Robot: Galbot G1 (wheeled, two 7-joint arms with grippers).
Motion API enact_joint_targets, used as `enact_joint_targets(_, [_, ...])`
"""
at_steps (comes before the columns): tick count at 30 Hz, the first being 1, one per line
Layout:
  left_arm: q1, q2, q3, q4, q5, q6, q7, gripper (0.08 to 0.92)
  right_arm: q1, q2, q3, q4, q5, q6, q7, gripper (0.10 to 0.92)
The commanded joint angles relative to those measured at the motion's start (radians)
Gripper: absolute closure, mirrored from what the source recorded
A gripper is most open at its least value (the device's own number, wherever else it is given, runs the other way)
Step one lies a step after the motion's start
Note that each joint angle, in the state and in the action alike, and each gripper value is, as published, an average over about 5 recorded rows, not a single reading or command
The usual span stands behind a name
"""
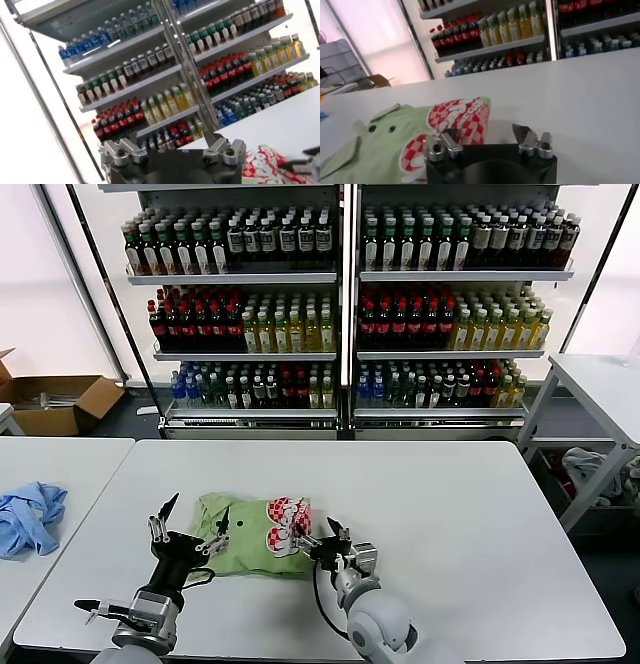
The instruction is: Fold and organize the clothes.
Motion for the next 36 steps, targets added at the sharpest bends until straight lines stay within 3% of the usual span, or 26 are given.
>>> enact_joint_targets(1, [0.022,-0.003,-0.004,0.007,0.002,-0.020,0.009,0.177,0.036,0.085,-0.028,-0.150,-0.037,0.027,-0.012,0.336])
enact_joint_targets(12, [0.032,0.000,-0.008,-0.006,0.000,-0.022,0.009,0.177,0.030,0.081,-0.031,-0.127,-0.051,0.044,-0.007,0.657])
enact_joint_targets(20, [0.046,-0.004,-0.008,-0.017,-0.013,-0.024,0.000,0.177,-0.045,-0.037,0.058,0.041,-0.097,0.048,-0.024,0.864])
enact_joint_targets(27, [0.060,0.002,-0.010,-0.031,-0.017,-0.032,-0.009,0.177,-0.172,-0.193,0.302,0.149,-0.089,0.047,-0.083,0.875])
enact_joint_targets(36, [0.059,-0.001,0.003,-0.029,-0.014,-0.033,-0.005,0.177,-0.265,-0.286,0.464,0.059,-0.096,0.109,-0.156,0.875])
